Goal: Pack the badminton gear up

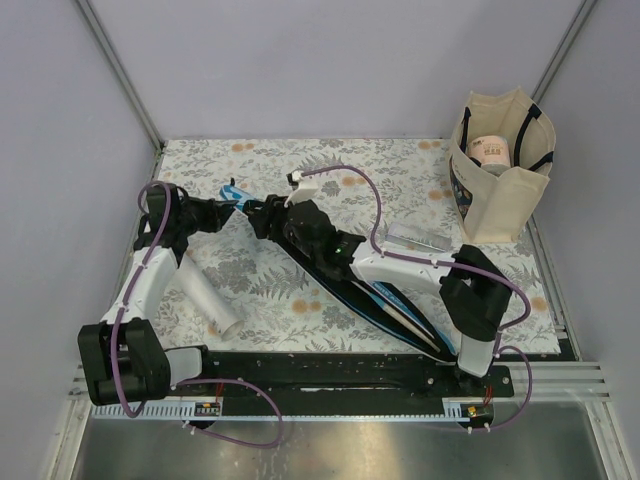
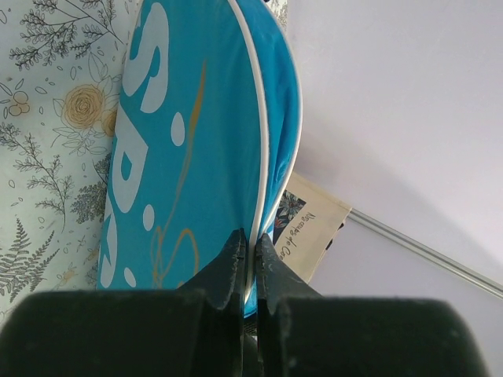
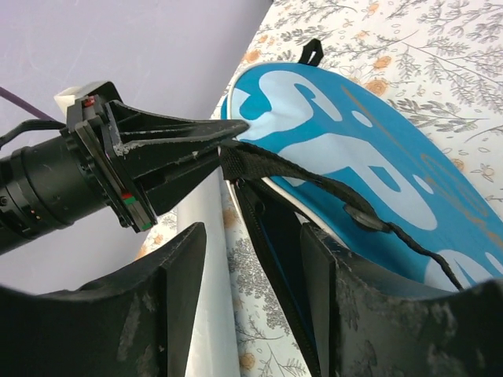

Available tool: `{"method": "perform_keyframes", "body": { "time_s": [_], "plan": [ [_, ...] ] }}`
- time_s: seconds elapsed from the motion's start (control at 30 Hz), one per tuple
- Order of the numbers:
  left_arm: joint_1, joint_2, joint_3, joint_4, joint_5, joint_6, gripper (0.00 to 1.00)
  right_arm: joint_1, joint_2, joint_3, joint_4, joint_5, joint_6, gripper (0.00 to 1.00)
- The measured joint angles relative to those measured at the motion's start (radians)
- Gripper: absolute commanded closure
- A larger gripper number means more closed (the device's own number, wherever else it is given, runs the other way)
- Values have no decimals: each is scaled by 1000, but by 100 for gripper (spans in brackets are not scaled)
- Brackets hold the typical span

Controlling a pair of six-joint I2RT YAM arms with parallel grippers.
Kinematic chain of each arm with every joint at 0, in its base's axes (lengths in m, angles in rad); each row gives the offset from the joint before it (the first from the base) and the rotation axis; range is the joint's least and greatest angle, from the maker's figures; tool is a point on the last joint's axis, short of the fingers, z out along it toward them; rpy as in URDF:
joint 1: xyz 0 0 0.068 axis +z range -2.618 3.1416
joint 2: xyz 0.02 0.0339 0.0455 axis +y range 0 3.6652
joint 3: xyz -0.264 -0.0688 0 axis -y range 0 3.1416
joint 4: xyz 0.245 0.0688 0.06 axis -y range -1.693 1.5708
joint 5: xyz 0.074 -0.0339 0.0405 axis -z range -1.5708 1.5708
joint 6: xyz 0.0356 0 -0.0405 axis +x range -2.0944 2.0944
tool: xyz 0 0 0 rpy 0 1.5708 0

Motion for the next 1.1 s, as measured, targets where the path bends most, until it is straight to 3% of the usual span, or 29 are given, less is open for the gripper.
{"method": "perform_keyframes", "body": {
  "time_s": [0.33, 0.63, 1.1],
  "plan": [
    [0, -23, -25, 11, 1, -11, 100, -4, 74, 76, 7, -34, 57, 52],
    [0, -39, -48, 22, 3, -25, 100, -7, 87, 86, 12, -24, 86, 100],
    [2, -40, -34, -16, -29, 0, 100, -8, 63, 8, 71, -26, 69, 100]
  ]
}}
